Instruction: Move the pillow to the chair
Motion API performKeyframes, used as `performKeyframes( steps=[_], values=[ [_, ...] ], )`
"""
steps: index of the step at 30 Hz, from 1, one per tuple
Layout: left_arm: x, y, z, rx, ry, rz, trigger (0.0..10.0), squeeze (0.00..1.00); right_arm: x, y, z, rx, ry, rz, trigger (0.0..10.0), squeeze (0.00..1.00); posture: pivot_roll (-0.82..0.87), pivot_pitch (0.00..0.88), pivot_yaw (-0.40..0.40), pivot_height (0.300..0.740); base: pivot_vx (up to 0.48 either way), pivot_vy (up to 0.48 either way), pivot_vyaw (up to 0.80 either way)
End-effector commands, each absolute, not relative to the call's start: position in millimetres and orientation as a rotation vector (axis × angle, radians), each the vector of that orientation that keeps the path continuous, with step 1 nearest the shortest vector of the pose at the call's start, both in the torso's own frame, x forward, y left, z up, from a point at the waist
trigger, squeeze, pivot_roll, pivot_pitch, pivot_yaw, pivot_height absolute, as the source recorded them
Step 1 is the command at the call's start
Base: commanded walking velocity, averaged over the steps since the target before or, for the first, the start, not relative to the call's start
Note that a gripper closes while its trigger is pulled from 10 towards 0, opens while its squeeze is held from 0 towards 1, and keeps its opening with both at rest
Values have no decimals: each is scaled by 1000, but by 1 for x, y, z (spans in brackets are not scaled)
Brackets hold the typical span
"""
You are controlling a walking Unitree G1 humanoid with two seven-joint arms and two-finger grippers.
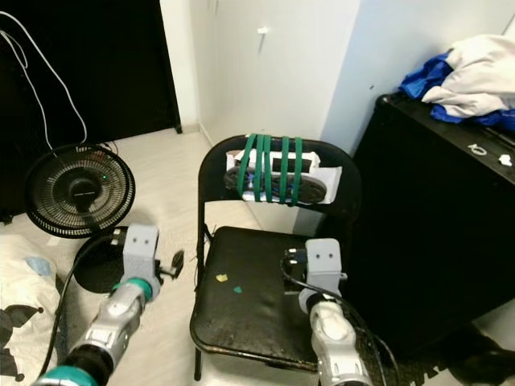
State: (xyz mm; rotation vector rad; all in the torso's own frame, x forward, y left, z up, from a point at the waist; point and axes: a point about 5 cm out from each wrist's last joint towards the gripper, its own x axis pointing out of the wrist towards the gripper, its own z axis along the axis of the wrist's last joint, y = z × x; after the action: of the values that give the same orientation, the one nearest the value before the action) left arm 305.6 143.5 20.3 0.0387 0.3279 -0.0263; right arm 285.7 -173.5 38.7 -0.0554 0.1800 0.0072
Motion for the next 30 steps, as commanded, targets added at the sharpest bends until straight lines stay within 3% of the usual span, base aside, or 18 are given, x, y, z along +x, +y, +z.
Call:
performKeyframes(
  steps=[1, 6, 9, 19, 20, 24, 30],
  values=[
    [303, 154, 20, 60, 313, 71, 10000, 0, 286, -170, 35, -73, 208, 35, 10000, 0, -66, 7, 1, 740, 0, 0, 0],
    [300, 171, 23, 70, 291, 203, 10000, 0, 287, -171, 28, -39, 238, 25, 10000, 0, -14, 4, 3, 740, 0, 0, 0],
    [301, 174, 28, 99, 269, 167, 10000, 0, 287, -175, 28, 34, 231, -36, 10000, 0, 12, 13, 22, 740, 0, 0, 0],
    [303, 175, 29, 135, 279, 107, 10000, 0, 287, -174, 32, 34, 216, -43, 10000, 0, 10, 7, 29, 740, 0, 0, 0],
    [304, 177, 31, 125, 272, 122, 10000, 0, 291, -172, 35, 30, 209, -23, 10000, 0, 34, 8, -9, 740, 0, 0, 0],
    [300, 178, 27, 115, 280, 154, 10000, 0, 294, -168, 35, 2, 216, 14, 10000, 0, 36, 0, 1, 740, 0, 0, 0],
    [294, 178, 25, 66, 284, 203, 10000, 0, 300, -149, 38, 1, 209, 133, 10000, 0, 59, 3, -47, 740, 0, 0, 0]
  ],
)
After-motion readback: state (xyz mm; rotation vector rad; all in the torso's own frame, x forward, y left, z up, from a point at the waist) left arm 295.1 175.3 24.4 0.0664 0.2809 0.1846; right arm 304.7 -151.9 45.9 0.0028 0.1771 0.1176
